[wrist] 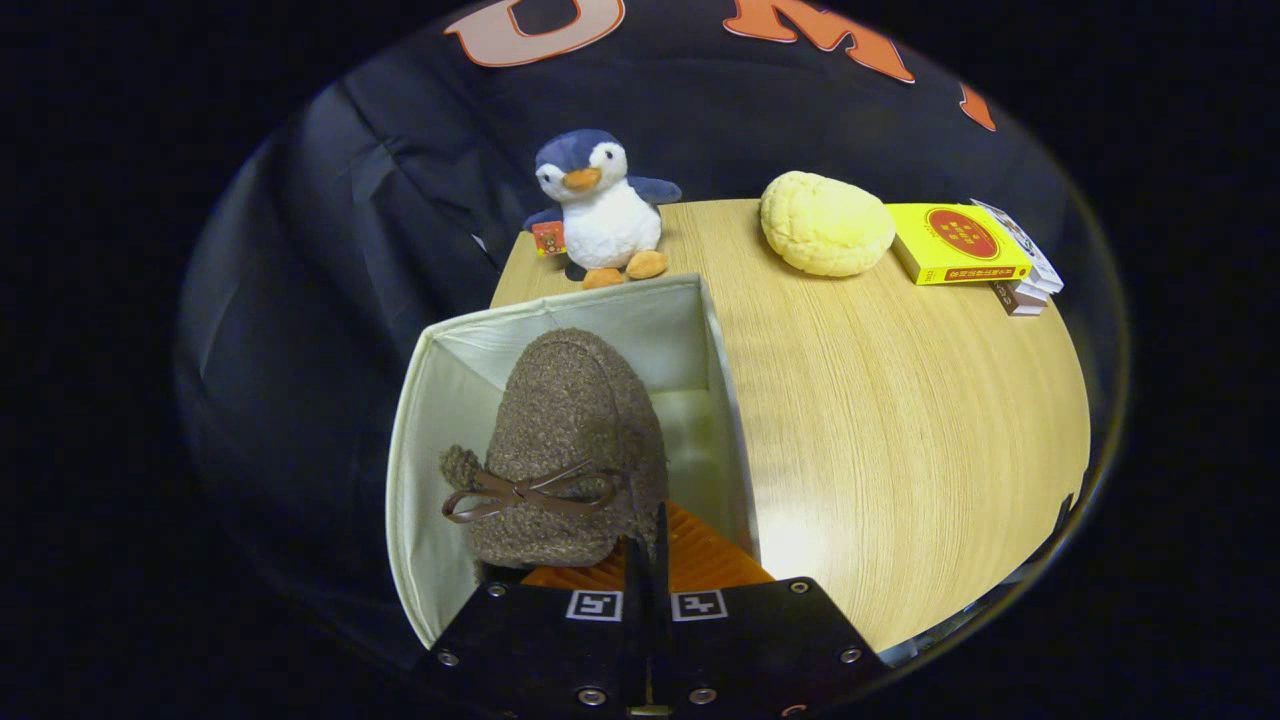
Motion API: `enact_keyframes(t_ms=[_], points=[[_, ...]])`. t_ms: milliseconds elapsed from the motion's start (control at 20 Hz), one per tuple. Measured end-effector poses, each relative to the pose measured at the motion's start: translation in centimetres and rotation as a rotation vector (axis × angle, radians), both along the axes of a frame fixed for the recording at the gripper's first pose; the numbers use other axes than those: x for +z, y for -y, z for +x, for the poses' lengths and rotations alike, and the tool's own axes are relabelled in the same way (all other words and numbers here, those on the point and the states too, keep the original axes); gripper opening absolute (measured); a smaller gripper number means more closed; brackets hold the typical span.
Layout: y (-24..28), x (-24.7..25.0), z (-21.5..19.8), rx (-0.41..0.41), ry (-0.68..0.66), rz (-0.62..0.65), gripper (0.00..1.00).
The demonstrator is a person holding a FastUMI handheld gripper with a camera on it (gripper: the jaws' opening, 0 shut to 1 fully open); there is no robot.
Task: Open the storage box then place both shoes into the box .Put the left shoe in first, then the right shoe, with the right side of both shoes facing outward in a uniform manner.
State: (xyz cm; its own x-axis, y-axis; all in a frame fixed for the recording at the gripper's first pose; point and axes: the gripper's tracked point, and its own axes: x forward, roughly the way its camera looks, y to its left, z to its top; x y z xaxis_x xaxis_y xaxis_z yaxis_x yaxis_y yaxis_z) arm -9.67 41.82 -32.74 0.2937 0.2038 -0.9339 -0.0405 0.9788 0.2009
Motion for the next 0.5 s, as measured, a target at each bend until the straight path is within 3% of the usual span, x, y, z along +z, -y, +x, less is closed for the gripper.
enact_keyframes(t_ms=[200,250,500], points=[[-0.5,0.6,-0.2,-0.005,-0.005,0.010,0.22],[-0.4,1.3,-0.4,-0.001,0.003,0.015,0.33],[1.5,6.9,0.9,-0.011,0.153,0.064,0.68]])
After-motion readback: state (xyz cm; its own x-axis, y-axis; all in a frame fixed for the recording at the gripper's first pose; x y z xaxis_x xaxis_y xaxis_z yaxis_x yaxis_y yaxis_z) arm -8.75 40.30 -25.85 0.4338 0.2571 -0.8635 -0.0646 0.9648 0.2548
